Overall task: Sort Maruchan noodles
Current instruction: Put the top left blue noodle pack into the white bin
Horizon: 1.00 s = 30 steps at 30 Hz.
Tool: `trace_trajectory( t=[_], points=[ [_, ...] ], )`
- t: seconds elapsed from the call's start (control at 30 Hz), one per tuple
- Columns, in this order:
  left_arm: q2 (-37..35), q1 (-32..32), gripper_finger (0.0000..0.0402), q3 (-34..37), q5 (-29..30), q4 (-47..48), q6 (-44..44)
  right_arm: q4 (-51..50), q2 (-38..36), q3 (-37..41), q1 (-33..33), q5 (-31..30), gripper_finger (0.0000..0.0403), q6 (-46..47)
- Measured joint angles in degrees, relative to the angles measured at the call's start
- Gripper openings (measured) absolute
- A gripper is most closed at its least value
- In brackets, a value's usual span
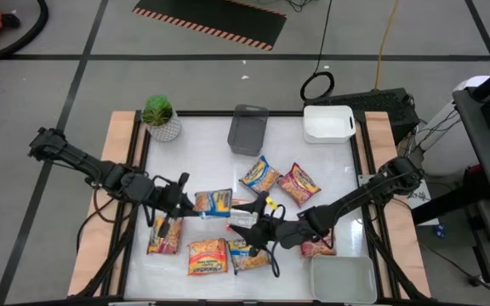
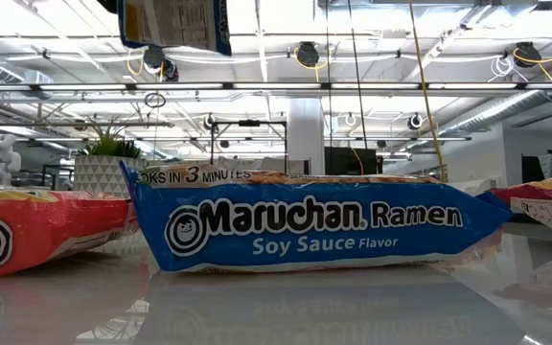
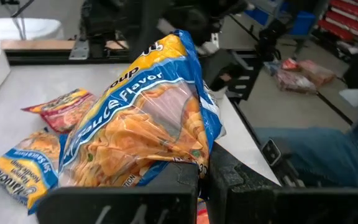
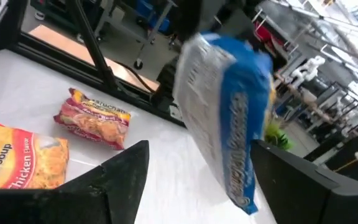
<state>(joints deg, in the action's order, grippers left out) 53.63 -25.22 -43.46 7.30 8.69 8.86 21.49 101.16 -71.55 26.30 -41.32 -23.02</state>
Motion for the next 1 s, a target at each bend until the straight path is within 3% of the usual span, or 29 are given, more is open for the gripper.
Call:
trace_trajectory(
  t=[0.43,0.63,1.0],
  points=[
    [0.6,-1.2,0.0005,0.0,0.0,-1.0,-2.5,-2.2,0.0,0.0,-0.8,1.2,0.0273,-0.3],
    [3.6,-1.3,0.0005,0.0,-4.8,-2.8,-4.0,-2.5,0.0,0.0,-0.8,1.9,0.0273,-0.3],
    [5.0,-0.1,0.0005,0.0,-4.7,-8.0,-8.6,-1.1,0.0,0.0,-1.4,9.8,0.0291,4.5]
  ],
)
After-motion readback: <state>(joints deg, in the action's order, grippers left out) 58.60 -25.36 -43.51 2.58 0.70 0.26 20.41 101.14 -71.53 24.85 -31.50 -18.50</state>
